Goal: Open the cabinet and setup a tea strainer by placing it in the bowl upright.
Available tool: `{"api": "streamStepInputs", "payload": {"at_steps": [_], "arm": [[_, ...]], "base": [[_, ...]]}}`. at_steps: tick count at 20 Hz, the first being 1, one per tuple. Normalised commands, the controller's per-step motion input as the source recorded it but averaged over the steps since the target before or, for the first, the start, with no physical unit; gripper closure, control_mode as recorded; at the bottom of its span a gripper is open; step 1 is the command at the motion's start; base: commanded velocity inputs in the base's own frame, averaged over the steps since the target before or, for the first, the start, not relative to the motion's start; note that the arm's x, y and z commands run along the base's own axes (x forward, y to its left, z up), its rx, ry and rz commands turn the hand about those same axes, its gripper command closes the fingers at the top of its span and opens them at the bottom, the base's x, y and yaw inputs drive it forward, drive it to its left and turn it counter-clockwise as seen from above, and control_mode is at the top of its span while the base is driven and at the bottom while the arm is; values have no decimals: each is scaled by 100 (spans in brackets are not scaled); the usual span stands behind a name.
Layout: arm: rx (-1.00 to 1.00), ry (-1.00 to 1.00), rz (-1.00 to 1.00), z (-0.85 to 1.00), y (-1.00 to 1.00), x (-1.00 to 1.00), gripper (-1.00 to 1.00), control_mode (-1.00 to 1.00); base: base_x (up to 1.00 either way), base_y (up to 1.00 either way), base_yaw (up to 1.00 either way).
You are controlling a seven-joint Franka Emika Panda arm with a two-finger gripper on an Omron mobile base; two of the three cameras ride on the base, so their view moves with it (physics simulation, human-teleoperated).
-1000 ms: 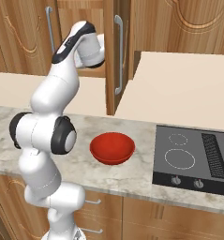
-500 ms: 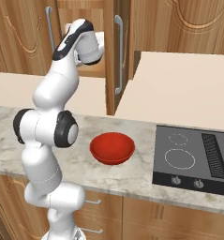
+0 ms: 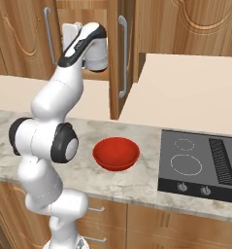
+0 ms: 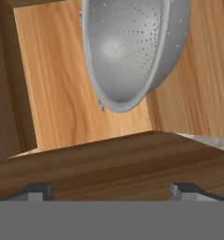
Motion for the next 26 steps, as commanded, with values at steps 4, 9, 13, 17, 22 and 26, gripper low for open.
{"api": "streamStepInputs", "payload": {"at_steps": [4, 9, 13, 17, 22, 26], "arm": [[0, -4, 35, 2, 57, -96, -100, -100], [-1, 0, 32, 0, 89, -84, -100, -100], [-3, 0, 9, 0, 88, -51, -100, -100], [-4, 1, -4, 0, 86, -40, -100, -100], [-6, 0, -4, 0, 95, -91, -100, -100], [-8, 0, -7, 0, 100, -93, -100, -100]], "base": [[0, 0, 0], [0, 0, 0], [0, 0, 0], [0, 0, 0], [0, 0, 0], [0, 0, 0]]}}
